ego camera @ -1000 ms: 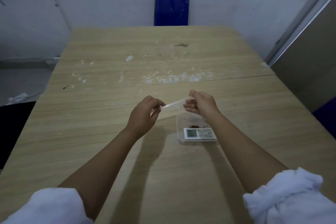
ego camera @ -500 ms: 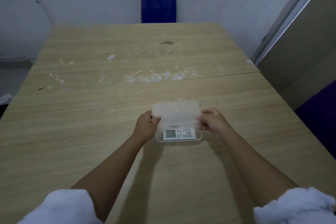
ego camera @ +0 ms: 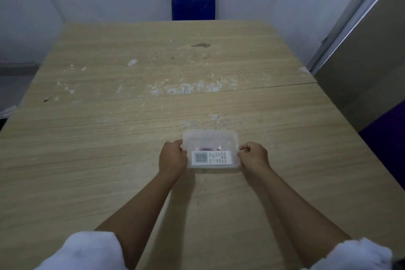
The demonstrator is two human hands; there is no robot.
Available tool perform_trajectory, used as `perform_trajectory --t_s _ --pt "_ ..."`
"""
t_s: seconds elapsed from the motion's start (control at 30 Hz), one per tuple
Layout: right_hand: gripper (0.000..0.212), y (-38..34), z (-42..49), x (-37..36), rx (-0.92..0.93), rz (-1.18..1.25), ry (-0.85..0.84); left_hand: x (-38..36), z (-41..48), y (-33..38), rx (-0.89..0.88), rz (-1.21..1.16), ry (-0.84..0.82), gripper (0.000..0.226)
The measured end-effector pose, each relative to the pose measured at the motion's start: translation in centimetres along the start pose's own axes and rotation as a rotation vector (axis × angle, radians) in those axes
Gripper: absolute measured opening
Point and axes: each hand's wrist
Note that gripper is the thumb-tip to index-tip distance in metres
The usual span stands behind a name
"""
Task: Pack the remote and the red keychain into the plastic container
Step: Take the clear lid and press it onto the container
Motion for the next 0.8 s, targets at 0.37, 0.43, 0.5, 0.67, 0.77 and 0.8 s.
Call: perform_trajectory --t_s 0.37,0.43,0.5,0.67,0.77,0.8 --pt "0.035 -0.2 1.0 -0.1 0.054 -0.145 -0.040 -0.2 0.1 -0.1 -0.010 -0.022 -0.028 0.035" --pt "0.050 -0.2 1.0 -0.2 0.128 -0.180 -0.068 -0.2 0.3 -0.2 0.010 -0.032 -0.041 0.038" --pt "0.060 -0.1 0.8 -0.4 0.283 -0.276 -0.128 -0.4 0.6 -0.4 0.007 -0.007 -0.056 0.047" --pt "0.064 0.3 0.4 -1.8 0.511 -0.538 -0.331 -0.8 0.8 -0.4 -0.254 0.157 -0.197 0.065" --pt "0.073 1.1 0.3 -2.4 0.500 -0.595 -0.336 -1.5 1.0 -0.8 -0.350 0.230 -0.260 0.063" --pt "0.074 1.5 0.2 -2.6 0.509 -0.615 -0.321 -1.7 1.1 -0.9 -0.345 0.246 -0.263 0.067"
Point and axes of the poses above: each hand's wrist, its own z-axis towards the middle knuckle, its own x-axis out of the back of the hand, y = z × x, and after that the axes turned 5 degrees about z, right-handed
